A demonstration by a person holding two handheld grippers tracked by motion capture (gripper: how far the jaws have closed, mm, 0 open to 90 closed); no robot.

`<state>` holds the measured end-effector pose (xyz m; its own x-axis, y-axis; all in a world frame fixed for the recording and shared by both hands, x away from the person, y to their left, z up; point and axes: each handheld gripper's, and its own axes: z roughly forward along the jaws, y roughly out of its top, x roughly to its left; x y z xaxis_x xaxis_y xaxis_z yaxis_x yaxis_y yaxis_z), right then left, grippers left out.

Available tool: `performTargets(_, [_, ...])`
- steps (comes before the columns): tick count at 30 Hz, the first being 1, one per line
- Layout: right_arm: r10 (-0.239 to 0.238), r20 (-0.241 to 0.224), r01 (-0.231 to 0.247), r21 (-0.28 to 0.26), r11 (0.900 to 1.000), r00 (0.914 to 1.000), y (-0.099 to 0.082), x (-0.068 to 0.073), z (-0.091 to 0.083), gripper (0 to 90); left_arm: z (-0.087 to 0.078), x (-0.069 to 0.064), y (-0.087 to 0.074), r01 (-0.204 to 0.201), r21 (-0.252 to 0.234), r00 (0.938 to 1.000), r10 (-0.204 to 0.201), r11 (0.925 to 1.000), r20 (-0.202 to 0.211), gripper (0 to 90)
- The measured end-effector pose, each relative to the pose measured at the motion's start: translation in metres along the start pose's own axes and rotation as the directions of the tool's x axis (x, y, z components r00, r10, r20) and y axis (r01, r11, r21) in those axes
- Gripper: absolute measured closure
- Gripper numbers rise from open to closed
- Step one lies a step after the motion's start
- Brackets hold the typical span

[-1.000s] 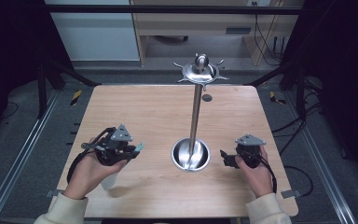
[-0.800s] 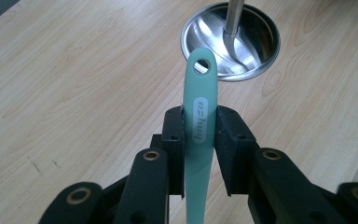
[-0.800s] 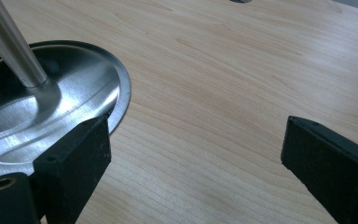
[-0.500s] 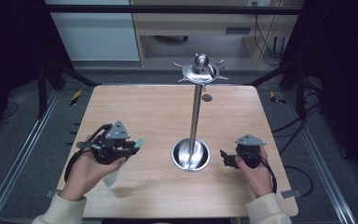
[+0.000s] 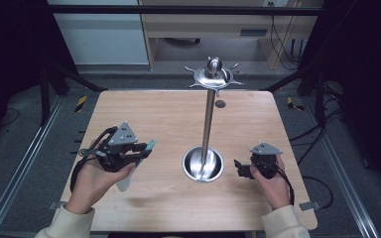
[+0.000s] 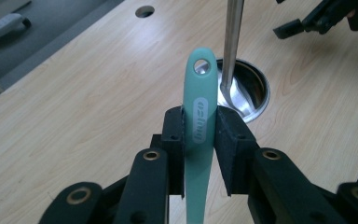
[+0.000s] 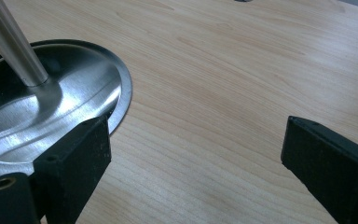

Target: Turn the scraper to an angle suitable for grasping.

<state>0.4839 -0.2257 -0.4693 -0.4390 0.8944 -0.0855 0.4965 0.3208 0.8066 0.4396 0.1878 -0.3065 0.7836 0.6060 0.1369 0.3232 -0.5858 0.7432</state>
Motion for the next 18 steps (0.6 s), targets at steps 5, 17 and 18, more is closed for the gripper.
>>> performTargets(5, [0.0,0.0,0.0,0.002,1.0,1.0,0.0,0.0,0.0,8.6,-0.006,0.0,0.004,0.001,-0.036,0.9999,-0.002,0.9994,-0.011,73.8])
performTargets(17, [-0.004,-0.002,0.004,0.001,1.0,1.0,0.0,0.0,0.0,8.8,-0.018,-0.005,0.013,-0.008,-0.103,0.9997,0.006,0.9947,-0.023,73.8])
performTargets(18, [-0.004,-0.002,0.004,0.001,1.0,1.0,0.0,0.0,0.0,8.8,-0.019,-0.005,0.013,-0.007,-0.112,0.9997,0.004,0.9937,-0.024,73.8])
